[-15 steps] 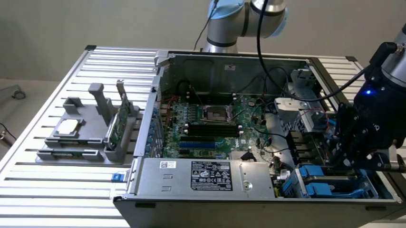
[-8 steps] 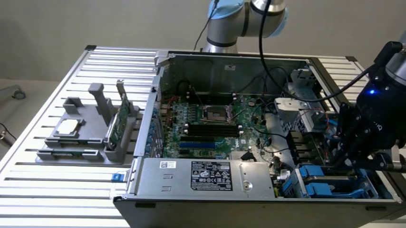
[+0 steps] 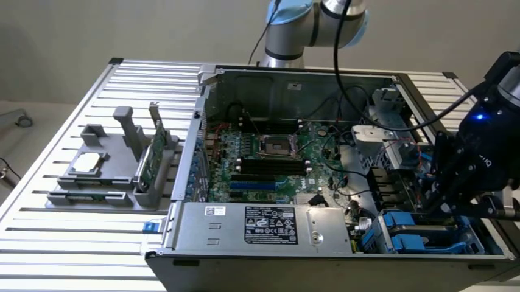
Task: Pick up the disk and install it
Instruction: 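Insert the disk into the insertion slot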
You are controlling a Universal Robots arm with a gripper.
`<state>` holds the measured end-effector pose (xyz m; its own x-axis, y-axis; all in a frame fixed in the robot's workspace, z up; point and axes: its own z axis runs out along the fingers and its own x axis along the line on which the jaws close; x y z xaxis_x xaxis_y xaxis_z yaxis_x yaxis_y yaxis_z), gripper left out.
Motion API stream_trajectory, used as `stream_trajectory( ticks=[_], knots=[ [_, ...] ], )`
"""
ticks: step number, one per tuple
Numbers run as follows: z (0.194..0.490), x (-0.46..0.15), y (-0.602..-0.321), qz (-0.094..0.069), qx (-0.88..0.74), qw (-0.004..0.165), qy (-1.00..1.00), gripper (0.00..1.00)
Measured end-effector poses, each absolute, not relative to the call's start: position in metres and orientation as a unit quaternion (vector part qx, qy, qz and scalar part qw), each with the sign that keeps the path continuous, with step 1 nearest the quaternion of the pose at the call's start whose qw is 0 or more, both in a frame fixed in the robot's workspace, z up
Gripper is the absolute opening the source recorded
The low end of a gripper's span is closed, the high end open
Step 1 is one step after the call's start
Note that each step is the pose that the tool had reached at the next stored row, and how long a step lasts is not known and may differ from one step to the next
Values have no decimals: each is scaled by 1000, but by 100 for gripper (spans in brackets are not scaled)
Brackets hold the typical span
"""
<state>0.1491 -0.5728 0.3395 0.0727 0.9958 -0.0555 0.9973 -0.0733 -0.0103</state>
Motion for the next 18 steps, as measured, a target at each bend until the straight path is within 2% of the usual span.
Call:
stream_trajectory(
  ticks=[18],
  knots=[
    [339, 154, -573, -31, 731, 8, 681, 16]
  ],
)
